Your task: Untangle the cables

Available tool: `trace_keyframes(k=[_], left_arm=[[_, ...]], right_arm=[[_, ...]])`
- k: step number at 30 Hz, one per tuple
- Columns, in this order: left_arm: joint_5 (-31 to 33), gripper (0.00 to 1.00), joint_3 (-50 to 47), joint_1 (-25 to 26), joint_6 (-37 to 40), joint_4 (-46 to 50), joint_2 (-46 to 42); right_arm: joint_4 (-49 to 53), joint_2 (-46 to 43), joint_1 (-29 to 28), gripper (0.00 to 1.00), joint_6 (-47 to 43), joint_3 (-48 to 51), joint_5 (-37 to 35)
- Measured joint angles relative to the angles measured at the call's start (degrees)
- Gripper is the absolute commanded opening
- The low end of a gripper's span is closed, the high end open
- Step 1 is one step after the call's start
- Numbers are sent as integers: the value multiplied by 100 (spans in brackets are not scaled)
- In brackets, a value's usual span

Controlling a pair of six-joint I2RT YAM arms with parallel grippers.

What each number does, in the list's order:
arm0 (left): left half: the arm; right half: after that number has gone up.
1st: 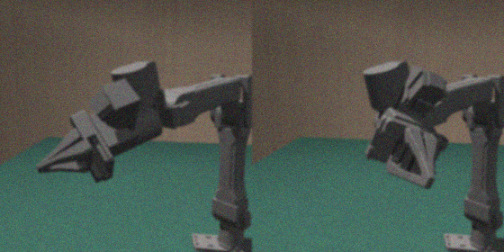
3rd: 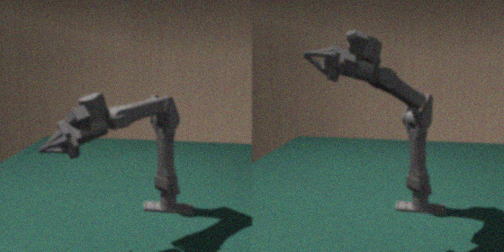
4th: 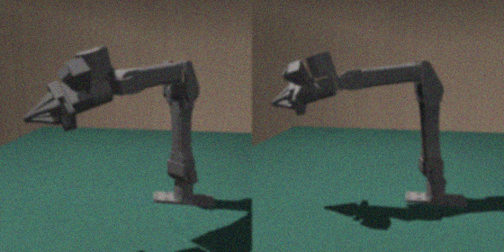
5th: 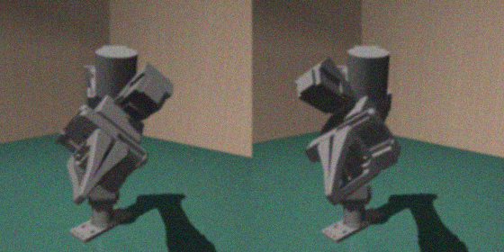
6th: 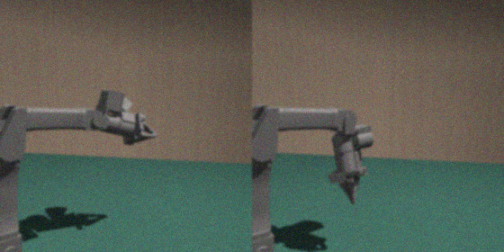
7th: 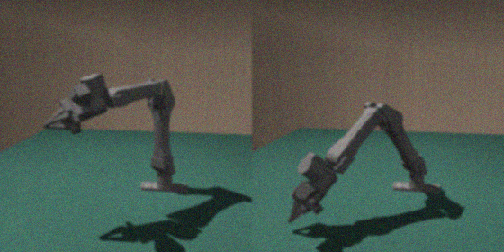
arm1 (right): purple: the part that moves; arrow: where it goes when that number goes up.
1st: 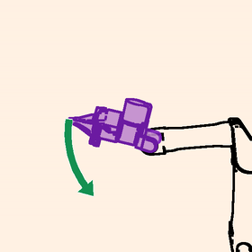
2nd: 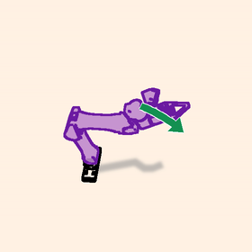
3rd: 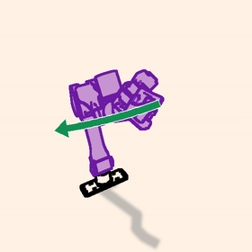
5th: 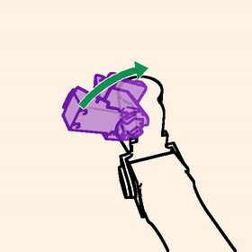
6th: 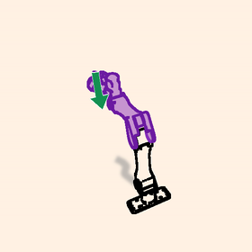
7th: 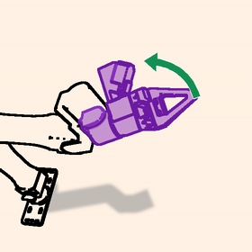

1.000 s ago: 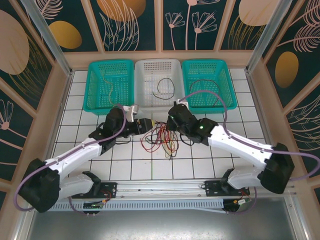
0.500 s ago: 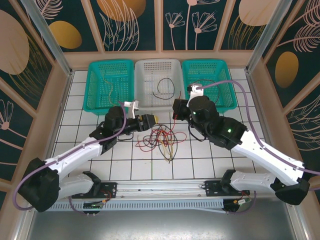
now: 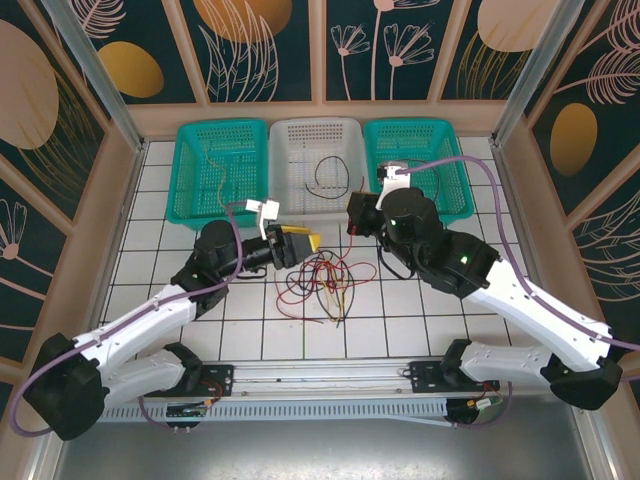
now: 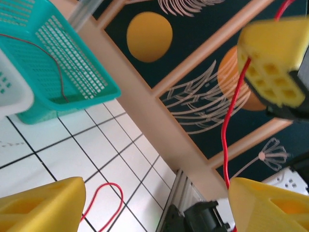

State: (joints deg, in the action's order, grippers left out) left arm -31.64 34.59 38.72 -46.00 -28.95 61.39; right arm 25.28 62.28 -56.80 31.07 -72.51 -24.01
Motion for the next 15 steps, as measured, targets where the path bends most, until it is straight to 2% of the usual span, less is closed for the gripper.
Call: trace_keyframes(k=[7,15], left_arm=[[39,81,337,330,782,197,345],[-98,75,901,343,1305,210,754]], right_arm=[[66,232,0,0,-184,-540,4],[66,313,2,0,-251,-691,9]])
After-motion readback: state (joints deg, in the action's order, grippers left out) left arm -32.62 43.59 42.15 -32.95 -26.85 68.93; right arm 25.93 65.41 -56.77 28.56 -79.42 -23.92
